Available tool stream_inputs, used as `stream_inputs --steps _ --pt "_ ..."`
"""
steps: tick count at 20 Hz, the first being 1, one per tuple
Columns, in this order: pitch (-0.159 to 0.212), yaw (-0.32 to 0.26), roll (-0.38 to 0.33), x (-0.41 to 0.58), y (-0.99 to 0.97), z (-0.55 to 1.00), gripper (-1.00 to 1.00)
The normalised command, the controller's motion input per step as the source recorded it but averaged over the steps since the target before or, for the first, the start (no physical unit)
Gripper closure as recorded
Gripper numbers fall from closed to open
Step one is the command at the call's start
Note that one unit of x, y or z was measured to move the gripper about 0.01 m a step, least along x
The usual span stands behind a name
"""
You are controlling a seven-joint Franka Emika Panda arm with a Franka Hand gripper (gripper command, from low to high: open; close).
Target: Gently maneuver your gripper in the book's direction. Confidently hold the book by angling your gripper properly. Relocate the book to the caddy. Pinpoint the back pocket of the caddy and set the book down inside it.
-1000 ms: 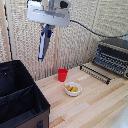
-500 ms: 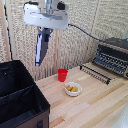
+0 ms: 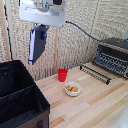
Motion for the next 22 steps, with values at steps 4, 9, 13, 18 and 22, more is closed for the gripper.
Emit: stream_inputs --steps 4,9,13,18,22 --pt "0.149 -0.071 0.000 0.151 0.56 0.38 1.00" --pt "0.189 -0.048 0.017 0.379 0.63 0.13 1.00" --pt "0.115 -0.079 0.051 0.446 0.64 0.19 1.00" --pt "0.045 -0.177 0.019 0.331 0.41 0.40 1.00" --pt "0.000 -0.216 0.000 0.169 0.35 0.67 1.00"
